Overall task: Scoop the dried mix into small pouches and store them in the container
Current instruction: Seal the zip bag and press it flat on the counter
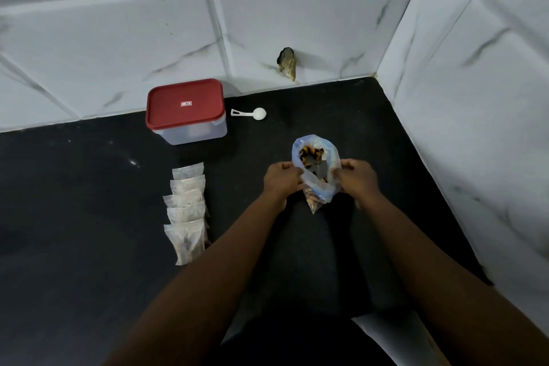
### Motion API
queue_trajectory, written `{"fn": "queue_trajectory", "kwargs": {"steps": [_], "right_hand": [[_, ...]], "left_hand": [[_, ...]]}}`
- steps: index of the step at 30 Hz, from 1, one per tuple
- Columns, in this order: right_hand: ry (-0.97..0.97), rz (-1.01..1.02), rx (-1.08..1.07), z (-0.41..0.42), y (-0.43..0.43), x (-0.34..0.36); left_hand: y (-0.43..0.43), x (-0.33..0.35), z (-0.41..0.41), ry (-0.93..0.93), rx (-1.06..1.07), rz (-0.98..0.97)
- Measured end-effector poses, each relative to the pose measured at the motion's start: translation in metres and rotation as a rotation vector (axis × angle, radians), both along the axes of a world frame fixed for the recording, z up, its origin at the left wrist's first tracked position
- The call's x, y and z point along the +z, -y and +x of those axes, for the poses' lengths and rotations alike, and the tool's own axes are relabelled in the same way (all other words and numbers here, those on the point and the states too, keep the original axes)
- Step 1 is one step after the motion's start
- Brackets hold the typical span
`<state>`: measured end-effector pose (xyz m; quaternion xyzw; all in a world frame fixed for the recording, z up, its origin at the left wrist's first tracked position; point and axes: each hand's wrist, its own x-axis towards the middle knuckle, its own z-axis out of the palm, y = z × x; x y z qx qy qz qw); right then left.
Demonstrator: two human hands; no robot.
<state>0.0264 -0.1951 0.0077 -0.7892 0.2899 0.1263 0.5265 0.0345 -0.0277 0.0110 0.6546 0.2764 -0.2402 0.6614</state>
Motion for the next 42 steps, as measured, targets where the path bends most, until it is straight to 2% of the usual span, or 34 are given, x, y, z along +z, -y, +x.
{"fn": "queue_trajectory", "kwargs": {"steps": [10, 16, 19, 23, 27, 33, 37, 39, 42], "right_hand": [[0.042, 0.056, 0.159, -0.018, -0.051, -0.002], [0.050, 0.093, 0.201, -0.030, -0.087, 0.001], [0.088, 0.030, 0.212, -0.033, -0.091, 0.006], [0.159, -0.160, 0.248, -0.034, -0.098, 0.010], [0.159, -0.169, 0.198, -0.036, -0.103, 0.014], [-0.008, -0.022, 0.123, -0.033, -0.109, 0.015], [-0.085, 0.097, 0.078, -0.032, -0.111, 0.020], [-0.088, 0.167, 0.045, -0.032, -0.111, 0.020], [-0.142, 0.384, 0.011, -0.034, -0.112, 0.024]], "left_hand": [[-0.063, -0.010, -0.035, -0.005, 0.088, 0.050], [-0.095, -0.011, -0.053, -0.024, 0.238, -0.042], [-0.102, -0.009, -0.056, -0.019, 0.256, -0.071], [-0.112, -0.004, -0.059, -0.006, 0.242, -0.024], [-0.117, 0.001, -0.060, -0.005, 0.254, -0.058], [-0.126, 0.004, -0.056, 0.030, 0.127, 0.202], [-0.132, 0.008, -0.058, 0.212, -0.065, 0.498], [-0.134, 0.011, -0.059, 0.234, -0.126, 0.560], [-0.135, 0.011, -0.058, 0.190, -0.173, 0.573]]}}
